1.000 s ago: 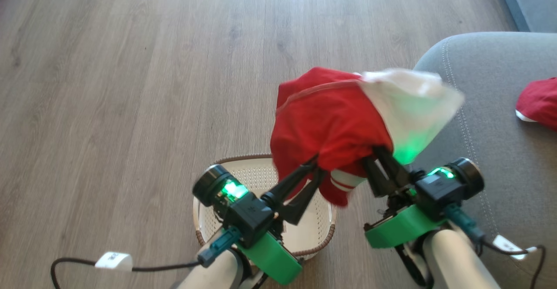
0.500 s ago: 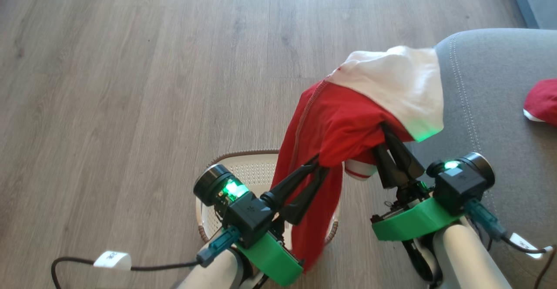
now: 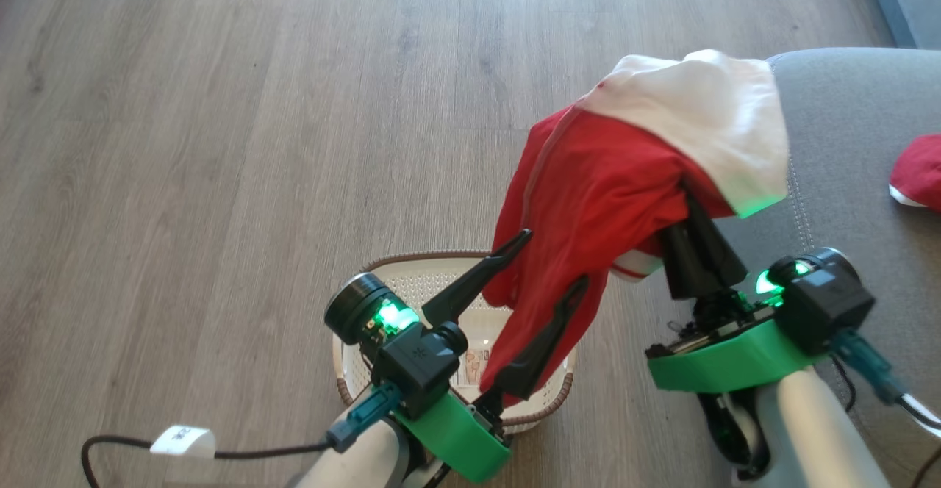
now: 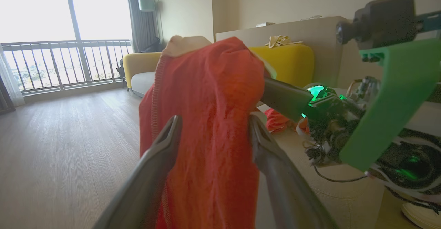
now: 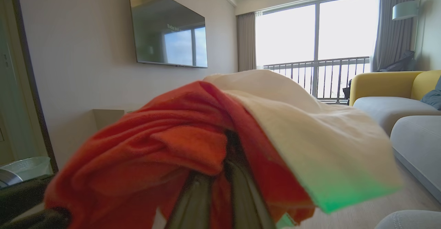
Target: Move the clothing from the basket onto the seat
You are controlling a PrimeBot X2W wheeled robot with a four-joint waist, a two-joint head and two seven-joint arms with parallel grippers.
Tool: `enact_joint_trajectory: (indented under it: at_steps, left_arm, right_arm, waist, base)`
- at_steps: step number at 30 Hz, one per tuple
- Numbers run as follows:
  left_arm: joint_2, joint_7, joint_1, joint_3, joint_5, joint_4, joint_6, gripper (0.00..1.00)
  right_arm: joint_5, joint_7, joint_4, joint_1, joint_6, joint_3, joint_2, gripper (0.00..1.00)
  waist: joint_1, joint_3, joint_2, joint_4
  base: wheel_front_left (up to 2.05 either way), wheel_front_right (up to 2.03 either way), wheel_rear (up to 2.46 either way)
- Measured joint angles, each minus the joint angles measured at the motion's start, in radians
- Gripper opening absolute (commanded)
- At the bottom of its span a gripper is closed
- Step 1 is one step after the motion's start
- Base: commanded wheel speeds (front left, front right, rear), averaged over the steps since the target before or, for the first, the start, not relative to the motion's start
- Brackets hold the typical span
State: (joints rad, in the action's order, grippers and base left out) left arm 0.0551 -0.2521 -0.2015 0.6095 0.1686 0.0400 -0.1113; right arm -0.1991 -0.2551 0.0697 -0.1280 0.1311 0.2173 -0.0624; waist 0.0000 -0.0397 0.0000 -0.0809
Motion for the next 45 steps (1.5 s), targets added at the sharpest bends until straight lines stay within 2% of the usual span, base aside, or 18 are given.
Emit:
enact_joint_trajectory:
  at_steps: [7,25,45]
  left_arm:
    - [0.000,0.000,0.000,-0.015,-0.001,-0.022,0.000,1.00]
    - [0.001,0.000,0.046,-0.026,-0.064,-0.208,-0.018,1.00]
    - [0.013,0.000,0.104,0.003,-0.061,-0.244,-0.018,1.00]
  right_arm:
    - [-0.056,0.000,0.037,-0.001,0.000,-0.060,0.000,0.00]
    - [-0.015,0.000,0.073,-0.040,0.000,-0.248,0.004,0.00]
    - [-0.014,0.000,0.081,-0.041,0.000,-0.304,0.007,0.00]
  waist:
    - [0.0000,-0.003,0.0000,0.000]
    - [0.0000,-0.001,0.0000,0.007]
    - [0.0000,0.034,0.0000,0.033]
  base:
    - [0.00,0.00,0.00]
    - [0.00,0.00,0.00]
    - [0.00,0.00,0.00]
